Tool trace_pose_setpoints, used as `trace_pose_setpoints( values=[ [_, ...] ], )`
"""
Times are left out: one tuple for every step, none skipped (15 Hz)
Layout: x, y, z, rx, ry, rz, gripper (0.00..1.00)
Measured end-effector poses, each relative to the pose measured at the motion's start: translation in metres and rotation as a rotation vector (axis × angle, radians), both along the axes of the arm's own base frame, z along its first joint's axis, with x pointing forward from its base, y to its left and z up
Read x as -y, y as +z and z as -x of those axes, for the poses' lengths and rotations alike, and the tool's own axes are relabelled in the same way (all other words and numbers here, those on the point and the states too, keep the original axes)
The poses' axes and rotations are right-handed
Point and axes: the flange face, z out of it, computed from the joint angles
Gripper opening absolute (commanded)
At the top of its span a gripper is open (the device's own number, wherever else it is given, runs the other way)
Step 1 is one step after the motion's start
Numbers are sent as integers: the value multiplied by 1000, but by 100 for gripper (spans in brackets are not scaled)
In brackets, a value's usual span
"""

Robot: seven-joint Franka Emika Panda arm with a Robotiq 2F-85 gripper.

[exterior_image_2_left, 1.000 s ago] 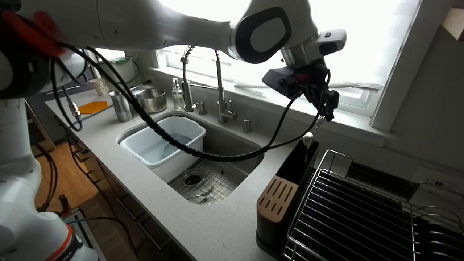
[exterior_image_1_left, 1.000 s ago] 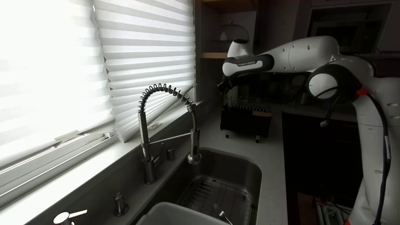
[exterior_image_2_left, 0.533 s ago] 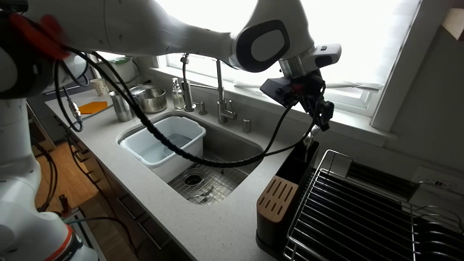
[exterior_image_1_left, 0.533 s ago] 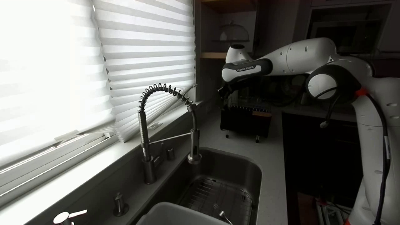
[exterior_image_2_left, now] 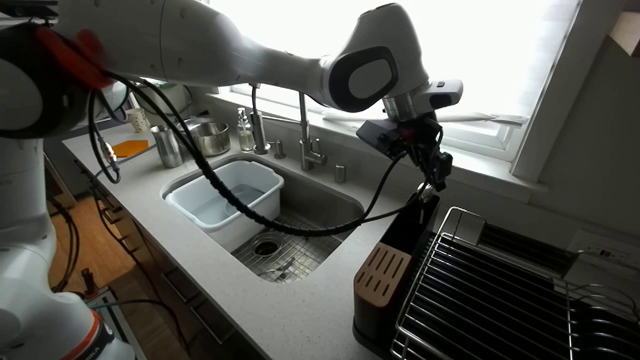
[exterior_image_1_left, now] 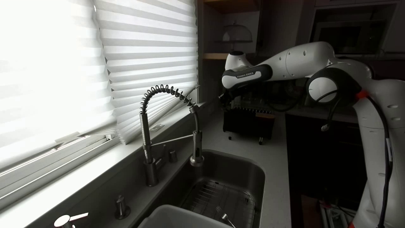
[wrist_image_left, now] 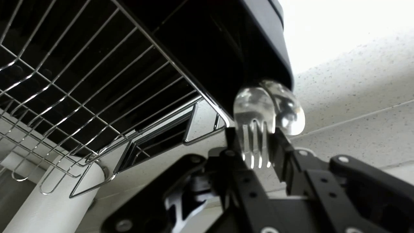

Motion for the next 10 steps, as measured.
trace_pose_setpoints(
  values=[
    [-1, 0, -1, -2, 3, 2, 7],
    [-2, 0, -1, -3, 6, 3, 7],
    [-3, 0, -2, -3, 8, 3, 7],
    [-4, 0, -2, -4, 11, 3, 8],
    [-4, -1, -3, -5, 15, 3, 10],
    [-6, -1, -4, -5, 19, 3, 10],
    [-7, -1, -4, -7, 25, 3, 16],
    [-8, -1, -5, -9, 33, 4, 25],
    [-9, -1, -6, -11, 41, 4, 40],
    [-11, -2, -7, -13, 49, 4, 55]
  ],
)
